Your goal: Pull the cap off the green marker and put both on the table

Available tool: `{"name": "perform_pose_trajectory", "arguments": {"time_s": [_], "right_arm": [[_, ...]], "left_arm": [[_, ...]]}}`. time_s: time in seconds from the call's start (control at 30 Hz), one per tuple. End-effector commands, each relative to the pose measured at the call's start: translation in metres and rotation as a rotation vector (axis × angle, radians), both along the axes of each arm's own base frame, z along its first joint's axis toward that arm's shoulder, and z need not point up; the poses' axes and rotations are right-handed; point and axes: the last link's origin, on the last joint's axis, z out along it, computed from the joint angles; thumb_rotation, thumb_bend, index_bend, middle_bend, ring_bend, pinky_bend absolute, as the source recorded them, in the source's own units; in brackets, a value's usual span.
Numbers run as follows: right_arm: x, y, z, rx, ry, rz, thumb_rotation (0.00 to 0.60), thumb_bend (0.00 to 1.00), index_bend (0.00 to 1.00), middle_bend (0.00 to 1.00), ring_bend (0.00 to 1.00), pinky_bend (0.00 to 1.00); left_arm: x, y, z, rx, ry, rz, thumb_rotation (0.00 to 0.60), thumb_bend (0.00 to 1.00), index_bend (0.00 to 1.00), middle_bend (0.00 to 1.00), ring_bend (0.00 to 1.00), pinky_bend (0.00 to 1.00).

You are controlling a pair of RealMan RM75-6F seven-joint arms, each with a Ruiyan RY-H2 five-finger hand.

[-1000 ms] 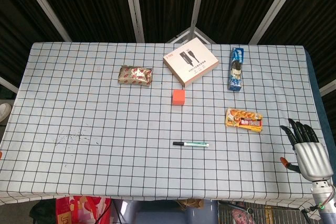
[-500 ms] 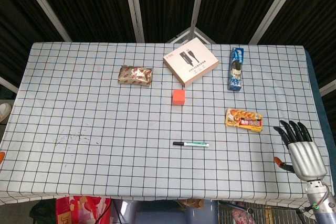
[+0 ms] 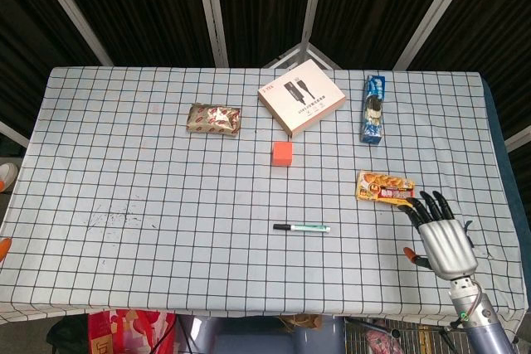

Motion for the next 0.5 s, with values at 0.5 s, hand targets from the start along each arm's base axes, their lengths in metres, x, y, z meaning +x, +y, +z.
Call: {"name": "perform_pose_trajectory", "arguments": {"time_s": [0.5], "right_arm": [[0.06, -0.019, -0.106, 0.175, -0.011, -0.04, 0.6, 0.19, 0.37, 0.21, 0.1, 0.06]], "left_arm": [[-0.007, 0.007, -0.004, -0.002, 0.027, 0.021, 0.6, 0.37, 0.04, 0.0, 0.0, 0.0]]}}
